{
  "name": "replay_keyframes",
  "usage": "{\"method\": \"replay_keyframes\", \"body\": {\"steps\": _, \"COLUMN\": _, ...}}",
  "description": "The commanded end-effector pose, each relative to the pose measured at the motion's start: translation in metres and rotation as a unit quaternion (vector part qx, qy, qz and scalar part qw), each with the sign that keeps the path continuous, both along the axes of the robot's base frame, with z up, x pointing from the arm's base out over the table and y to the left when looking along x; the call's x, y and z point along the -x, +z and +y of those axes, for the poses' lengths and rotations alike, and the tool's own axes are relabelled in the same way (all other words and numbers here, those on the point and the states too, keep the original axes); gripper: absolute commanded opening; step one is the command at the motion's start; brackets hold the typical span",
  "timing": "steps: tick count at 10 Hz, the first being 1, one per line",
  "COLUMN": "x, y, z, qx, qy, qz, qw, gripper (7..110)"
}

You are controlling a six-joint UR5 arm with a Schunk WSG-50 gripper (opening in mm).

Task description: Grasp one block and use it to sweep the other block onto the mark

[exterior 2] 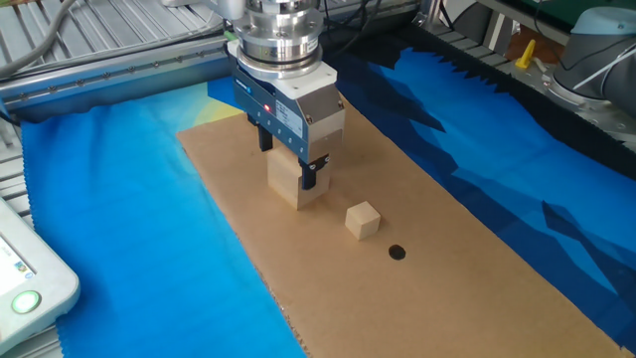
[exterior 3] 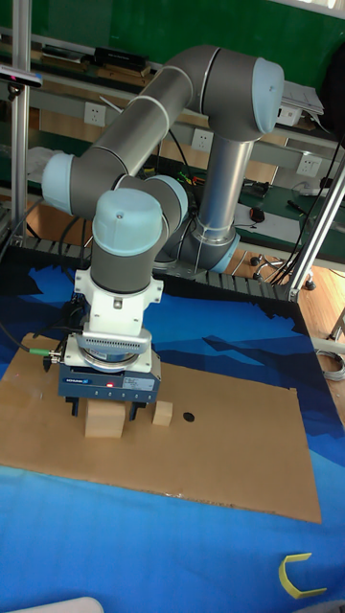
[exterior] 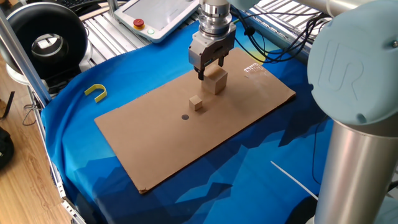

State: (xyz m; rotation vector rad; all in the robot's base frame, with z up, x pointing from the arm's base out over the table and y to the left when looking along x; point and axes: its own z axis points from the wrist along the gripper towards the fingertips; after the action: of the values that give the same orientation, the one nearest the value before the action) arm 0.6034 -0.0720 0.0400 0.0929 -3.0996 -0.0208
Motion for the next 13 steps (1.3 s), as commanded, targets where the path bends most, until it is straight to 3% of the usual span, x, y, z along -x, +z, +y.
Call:
{"method": "replay_keyframes", "body": {"steps": 1, "x": -0.003, "y": 0.001, "z": 0.001, "qx": -0.004, "qy": -0.002, "qz": -0.006, "qw": 1.0000, "gripper": 22}}
{"method": "replay_keyframes", "body": {"steps": 2, "x": -0.003, "y": 0.001, "z": -0.006, "qx": 0.010, "qy": -0.002, "qz": -0.005, "qw": 0.9999, "gripper": 22}}
{"method": "replay_keyframes", "body": {"steps": 5, "x": 0.008, "y": 0.002, "z": -0.002, "qx": 0.001, "qy": 0.016, "qz": 0.016, "qw": 0.9997, "gripper": 22}}
{"method": "replay_keyframes", "body": {"steps": 7, "x": 0.008, "y": 0.002, "z": 0.005, "qx": -0.013, "qy": 0.023, "qz": 0.016, "qw": 0.9995, "gripper": 22}}
{"method": "replay_keyframes", "body": {"steps": 8, "x": 0.004, "y": 0.002, "z": 0.009, "qx": -0.022, "qy": 0.027, "qz": 0.007, "qw": 0.9994, "gripper": 22}}
{"method": "replay_keyframes", "body": {"steps": 9, "x": -0.003, "y": 0.001, "z": 0.011, "qx": -0.025, "qy": 0.034, "qz": -0.007, "qw": 0.9991, "gripper": 44}}
{"method": "replay_keyframes", "body": {"steps": 11, "x": -0.013, "y": 0.001, "z": 0.011, "qx": -0.025, "qy": 0.033, "qz": -0.026, "qw": 0.9988, "gripper": 44}}
{"method": "replay_keyframes", "body": {"steps": 13, "x": -0.012, "y": 0.001, "z": 0.008, "qx": -0.020, "qy": 0.036, "qz": -0.027, "qw": 0.9988, "gripper": 44}}
